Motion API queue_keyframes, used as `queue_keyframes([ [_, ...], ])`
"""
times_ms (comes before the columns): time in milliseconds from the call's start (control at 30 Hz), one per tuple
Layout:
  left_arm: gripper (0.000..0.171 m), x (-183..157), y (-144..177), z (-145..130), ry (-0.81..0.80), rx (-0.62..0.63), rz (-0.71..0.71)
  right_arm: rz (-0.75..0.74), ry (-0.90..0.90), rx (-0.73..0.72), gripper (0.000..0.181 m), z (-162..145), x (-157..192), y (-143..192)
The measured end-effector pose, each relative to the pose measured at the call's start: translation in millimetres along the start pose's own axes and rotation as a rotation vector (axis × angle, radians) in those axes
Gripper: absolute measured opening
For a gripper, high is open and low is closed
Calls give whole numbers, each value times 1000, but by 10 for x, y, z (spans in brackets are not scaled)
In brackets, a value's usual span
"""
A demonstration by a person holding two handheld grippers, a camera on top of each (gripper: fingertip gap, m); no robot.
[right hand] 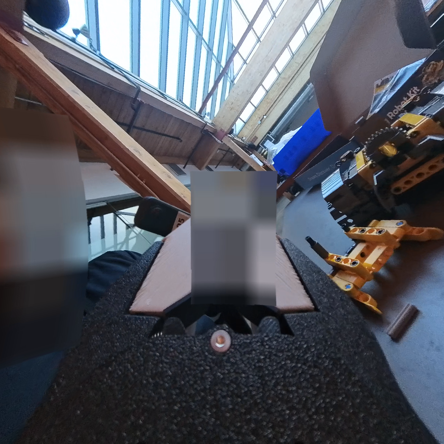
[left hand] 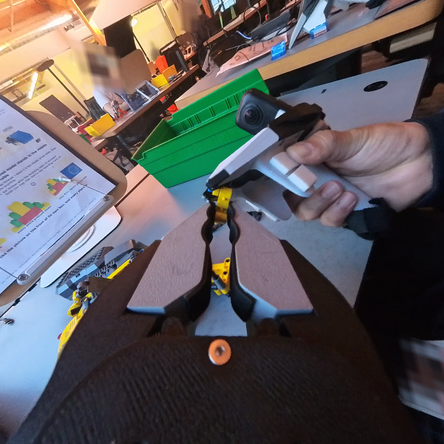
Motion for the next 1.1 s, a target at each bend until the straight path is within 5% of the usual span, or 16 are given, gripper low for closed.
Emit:
queue_keyframes([
  [400,7,-1,-32,-53,13,27,-17,-55,81,-28,5,-8,-30,-16],
  [467,6,-209,-140,-127,1,123,-172,23,81,-133,3,73,40,-25],
  [567,7,-431,-219,-121,-194,143,-50,-178,133,-45,4,160,63,39],
  [700,6,-140,-157,-74,-46,122,-29,-197,194,-125,3,325,208,212],
  [900,7,-64,-155,-138,-13,130,-23,-349,271,99,3,300,184,172],
  [1100,6,-202,-261,-245,-53,343,-131,-507,429,282,4,328,173,213],
])
Point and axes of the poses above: each gripper's, where its closed fingertips meet, y back along the fingers, z out of its top, x = y × z across the jaws, the point moved 10 cm from there along y, back along the fingers
